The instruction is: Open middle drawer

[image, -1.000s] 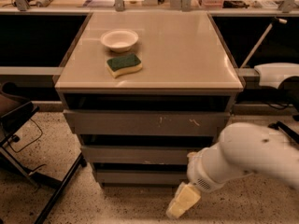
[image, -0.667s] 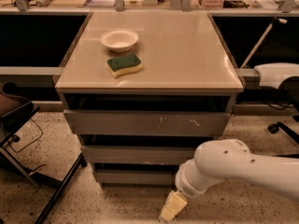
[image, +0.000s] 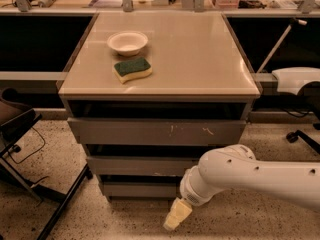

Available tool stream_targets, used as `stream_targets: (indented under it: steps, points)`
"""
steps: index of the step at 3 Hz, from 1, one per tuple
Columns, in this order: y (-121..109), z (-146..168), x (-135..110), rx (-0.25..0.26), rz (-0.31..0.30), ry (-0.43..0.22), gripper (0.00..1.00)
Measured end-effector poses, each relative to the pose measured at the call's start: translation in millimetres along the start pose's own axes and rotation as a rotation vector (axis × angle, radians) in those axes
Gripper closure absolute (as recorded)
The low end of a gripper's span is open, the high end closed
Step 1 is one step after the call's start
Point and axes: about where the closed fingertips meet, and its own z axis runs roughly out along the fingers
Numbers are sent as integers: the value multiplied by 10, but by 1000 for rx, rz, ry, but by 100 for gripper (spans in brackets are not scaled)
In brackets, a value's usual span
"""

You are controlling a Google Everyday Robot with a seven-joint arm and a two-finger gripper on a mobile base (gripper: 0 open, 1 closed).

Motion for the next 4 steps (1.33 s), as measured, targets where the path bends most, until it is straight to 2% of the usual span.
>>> stream_targets:
  steps: [1, 2, 3, 4]
  points:
    - [-174, 91, -97, 6, 7, -48, 0]
    - [-540, 233, -346, 56, 16, -121, 0]
    - [-540, 233, -346, 56, 16, -121, 0]
    - [-598, 254, -363, 53, -2, -150, 0]
